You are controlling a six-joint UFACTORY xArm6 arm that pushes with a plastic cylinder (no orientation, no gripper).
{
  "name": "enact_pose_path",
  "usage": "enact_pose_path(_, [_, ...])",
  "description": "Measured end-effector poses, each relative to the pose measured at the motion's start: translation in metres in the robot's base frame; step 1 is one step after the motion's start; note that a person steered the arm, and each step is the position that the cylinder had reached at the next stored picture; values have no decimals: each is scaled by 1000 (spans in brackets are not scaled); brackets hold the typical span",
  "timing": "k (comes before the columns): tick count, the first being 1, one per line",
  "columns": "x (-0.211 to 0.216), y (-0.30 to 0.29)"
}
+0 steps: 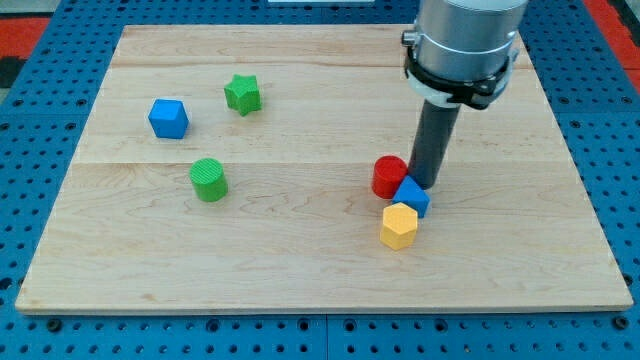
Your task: Move the red circle closer to the red star
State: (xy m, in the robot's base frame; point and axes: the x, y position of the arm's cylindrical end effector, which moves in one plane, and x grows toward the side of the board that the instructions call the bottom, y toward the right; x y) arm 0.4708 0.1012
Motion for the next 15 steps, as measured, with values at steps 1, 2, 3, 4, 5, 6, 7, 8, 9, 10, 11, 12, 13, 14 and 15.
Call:
enact_pose_path(1, [-5,-45])
enact_pose_path(2, [-45,-63])
enact_pose_path(3, [-56,-89])
enact_pose_path(4, [-77,-132])
enact_pose_path(5, [-43,-150])
enact_pose_path(6, [6,-142])
enact_pose_path(7, [4,-112])
enact_pose_path(8, [-40,-100])
enact_pose_path(9, [-58,-69])
enact_pose_path(10, [-53,-48])
enact_pose_path(11, [-39,-39])
enact_pose_path(12, [-45,-20])
enact_pose_path(13, [-80,-6])
enact_pose_path(14, [-113,-5])
enact_pose_path(15, [-129,-5])
